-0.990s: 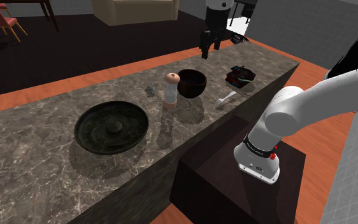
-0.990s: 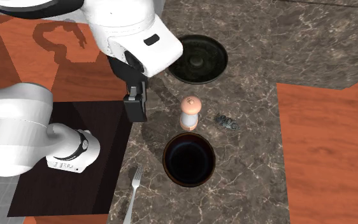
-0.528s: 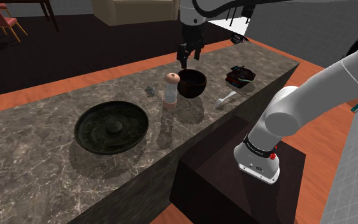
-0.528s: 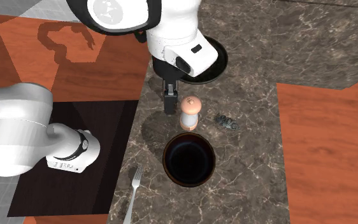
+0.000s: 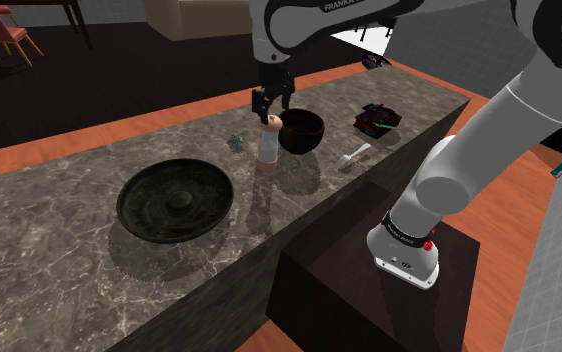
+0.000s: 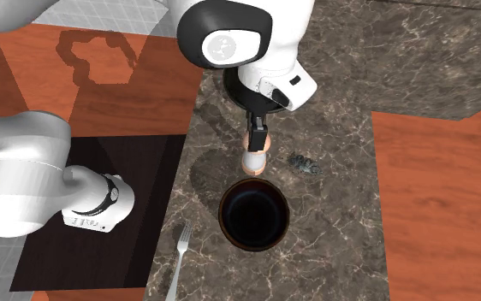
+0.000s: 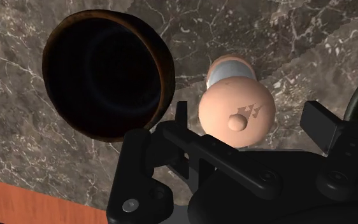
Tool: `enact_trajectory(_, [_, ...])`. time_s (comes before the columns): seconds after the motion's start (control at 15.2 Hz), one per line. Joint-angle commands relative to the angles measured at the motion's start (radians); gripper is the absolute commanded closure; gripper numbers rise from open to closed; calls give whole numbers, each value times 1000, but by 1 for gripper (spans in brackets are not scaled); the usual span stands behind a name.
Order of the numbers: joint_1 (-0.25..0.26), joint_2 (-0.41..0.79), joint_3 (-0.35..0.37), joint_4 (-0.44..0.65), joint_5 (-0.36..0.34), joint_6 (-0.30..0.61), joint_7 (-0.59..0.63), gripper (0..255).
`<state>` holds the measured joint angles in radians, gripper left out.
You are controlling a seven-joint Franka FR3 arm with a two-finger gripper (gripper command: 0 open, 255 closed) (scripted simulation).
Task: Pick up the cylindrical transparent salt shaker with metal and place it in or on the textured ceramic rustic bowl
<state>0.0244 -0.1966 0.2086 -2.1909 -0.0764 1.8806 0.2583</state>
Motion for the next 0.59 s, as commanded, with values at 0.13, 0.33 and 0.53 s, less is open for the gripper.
enact_trajectory(0.13, [-1, 12, 1, -44, -4, 56, 7, 0])
enact_trajectory(0.33, [-2, 20, 0, -72, -7, 91, 8, 0])
enact_trajectory(0.53, [-2, 20, 0, -72, -7, 91, 9, 0])
